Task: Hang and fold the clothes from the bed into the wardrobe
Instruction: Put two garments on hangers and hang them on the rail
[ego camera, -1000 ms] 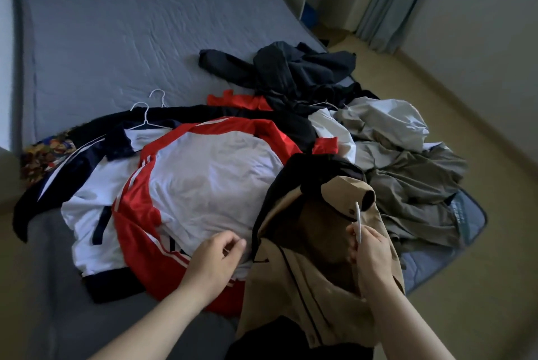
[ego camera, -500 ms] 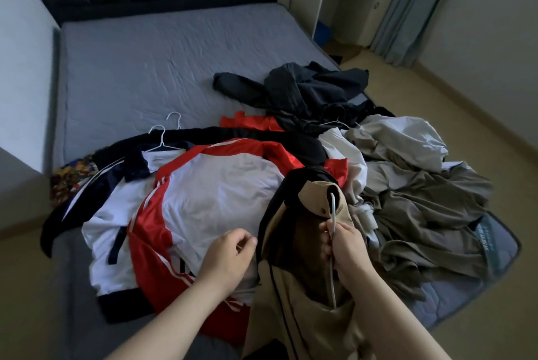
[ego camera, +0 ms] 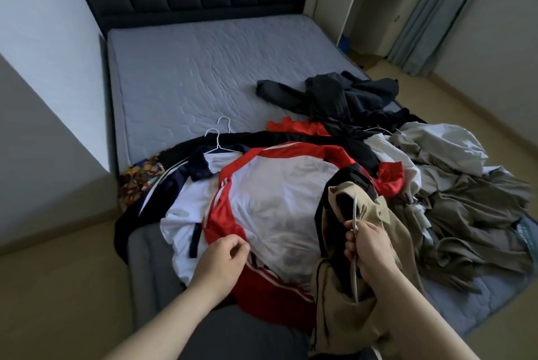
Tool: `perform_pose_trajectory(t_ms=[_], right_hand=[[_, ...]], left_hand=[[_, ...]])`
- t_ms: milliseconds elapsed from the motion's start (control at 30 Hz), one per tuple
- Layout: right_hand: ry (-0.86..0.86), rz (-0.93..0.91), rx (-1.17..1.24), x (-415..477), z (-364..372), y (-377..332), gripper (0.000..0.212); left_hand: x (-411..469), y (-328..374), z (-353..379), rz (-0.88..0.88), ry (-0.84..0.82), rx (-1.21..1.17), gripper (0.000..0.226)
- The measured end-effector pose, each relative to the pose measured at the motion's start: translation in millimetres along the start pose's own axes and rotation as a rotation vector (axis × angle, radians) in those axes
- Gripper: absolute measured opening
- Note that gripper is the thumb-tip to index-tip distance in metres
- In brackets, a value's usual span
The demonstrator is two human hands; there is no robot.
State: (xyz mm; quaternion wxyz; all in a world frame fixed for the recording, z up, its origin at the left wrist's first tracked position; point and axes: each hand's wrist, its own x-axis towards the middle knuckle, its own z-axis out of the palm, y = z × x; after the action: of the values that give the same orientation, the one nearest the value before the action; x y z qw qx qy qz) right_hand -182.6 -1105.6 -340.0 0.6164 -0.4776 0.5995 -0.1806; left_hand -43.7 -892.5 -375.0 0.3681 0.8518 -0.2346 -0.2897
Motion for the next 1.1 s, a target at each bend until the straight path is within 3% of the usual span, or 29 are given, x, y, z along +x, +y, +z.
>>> perform_pose_trajectory(t_ms=[200, 633, 1100], right_hand=[[0.027, -0.012, 0.018, -19.0, 29.8, 22.8, 0.026], [-0.003, 0.029, -0.009, 36.6, 80.3, 33.3, 0.030], [0.123, 0.171, 0.072, 153.5, 222.4, 62.3, 0.029]], left_hand=[[11.4, -27.3, -41.2, 0.027, -0.015, 0.040, 0.023], [86.4, -54.5, -16.4, -0.045, -0.029, 0.021, 0.014], [270.2, -139.8, -22.6, -0.143, -0.064, 0.084, 0.013]])
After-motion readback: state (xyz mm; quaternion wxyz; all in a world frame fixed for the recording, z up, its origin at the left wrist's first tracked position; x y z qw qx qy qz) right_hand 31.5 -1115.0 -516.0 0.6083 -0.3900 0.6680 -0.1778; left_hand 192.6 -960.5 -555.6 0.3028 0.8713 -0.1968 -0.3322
